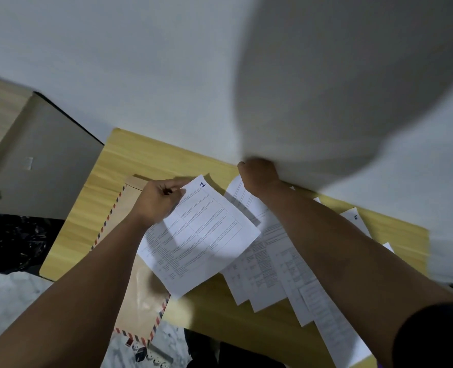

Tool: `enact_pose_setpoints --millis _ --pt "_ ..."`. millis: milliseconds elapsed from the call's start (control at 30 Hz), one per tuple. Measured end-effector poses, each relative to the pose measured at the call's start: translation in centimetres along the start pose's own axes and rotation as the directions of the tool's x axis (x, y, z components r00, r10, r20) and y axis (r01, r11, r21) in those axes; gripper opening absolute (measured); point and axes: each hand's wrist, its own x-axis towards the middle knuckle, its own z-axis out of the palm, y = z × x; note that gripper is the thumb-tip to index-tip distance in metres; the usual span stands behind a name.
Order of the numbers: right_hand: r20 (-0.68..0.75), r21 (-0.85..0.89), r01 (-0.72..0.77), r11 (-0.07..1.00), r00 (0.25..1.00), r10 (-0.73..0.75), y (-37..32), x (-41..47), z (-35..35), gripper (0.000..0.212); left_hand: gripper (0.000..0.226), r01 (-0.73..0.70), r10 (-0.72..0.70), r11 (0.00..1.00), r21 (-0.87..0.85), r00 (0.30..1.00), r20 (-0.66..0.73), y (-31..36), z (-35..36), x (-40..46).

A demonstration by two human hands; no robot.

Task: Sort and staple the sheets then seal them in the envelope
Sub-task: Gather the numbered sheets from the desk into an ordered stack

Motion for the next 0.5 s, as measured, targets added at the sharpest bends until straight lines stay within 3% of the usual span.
enact_pose_setpoints --millis 267,433,500 --pt "-0.203 0.248 -0.06 0.967 0.973 0.112 0.2 -5.1 -4.2 0.019 0.031 -0.04 0.042 0.998 0.057 0.999 -0.027 4.2 0.8 -4.4" --pt "-0.333 0.392 -0.04 0.919 0.925 0.183 -0.7 -11.2 -9.6 0.018 0.027 -0.15 0.162 0.976 0.158 0.985 -0.065 7.8 0.8 -9.1" --pt "-0.319 0.44 -0.038 0.897 0.927 0.196 -1.1 -13.9 -12.0 0.014 0.027 -0.199 0.217 0.96 0.197 0.973 -0.075 9.3 0.5 -11.3"
